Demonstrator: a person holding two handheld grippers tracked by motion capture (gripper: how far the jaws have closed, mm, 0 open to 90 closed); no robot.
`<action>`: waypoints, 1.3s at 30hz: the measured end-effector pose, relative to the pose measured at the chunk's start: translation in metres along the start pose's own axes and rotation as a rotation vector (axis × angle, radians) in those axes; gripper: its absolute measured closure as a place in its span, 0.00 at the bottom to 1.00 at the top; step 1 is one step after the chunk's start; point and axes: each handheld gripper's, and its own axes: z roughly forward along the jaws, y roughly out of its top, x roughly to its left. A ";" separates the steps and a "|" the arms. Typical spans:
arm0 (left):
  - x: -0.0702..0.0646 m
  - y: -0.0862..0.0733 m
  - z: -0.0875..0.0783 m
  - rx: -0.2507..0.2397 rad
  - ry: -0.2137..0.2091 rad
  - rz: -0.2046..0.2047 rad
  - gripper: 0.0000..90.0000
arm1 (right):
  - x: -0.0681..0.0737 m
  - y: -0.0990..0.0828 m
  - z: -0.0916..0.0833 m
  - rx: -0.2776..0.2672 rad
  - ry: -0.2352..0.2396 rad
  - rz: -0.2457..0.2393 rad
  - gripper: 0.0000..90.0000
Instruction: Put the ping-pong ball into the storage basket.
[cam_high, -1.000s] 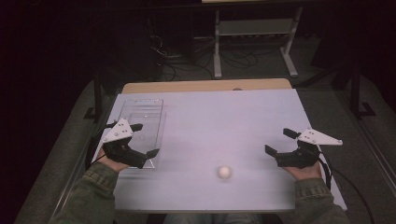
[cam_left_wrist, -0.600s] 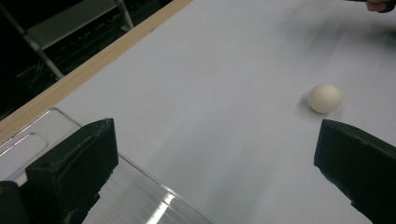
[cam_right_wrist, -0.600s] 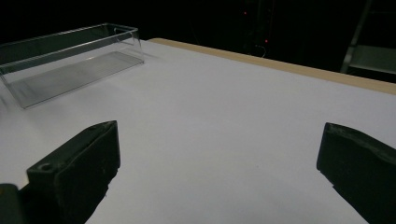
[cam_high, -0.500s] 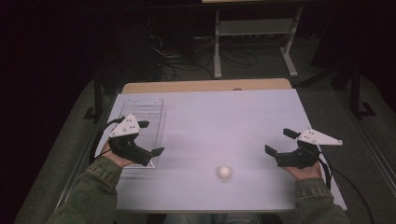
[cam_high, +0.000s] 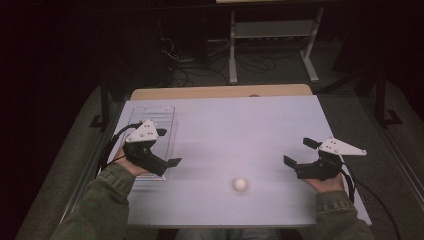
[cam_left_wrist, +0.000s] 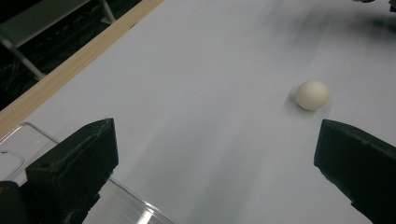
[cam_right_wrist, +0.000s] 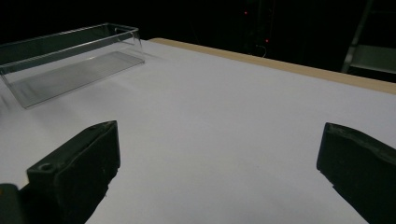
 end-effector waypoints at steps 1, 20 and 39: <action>0.000 0.001 0.001 -0.001 -0.002 0.001 0.00 | 0.000 0.000 0.000 0.003 0.001 0.000 0.00; -0.009 0.020 0.019 0.074 -0.077 0.070 0.00 | 0.001 -0.001 0.001 0.018 0.007 -0.006 0.00; -0.015 0.044 0.040 0.180 -0.136 0.145 0.00 | 0.001 -0.001 0.001 0.020 0.012 -0.008 0.00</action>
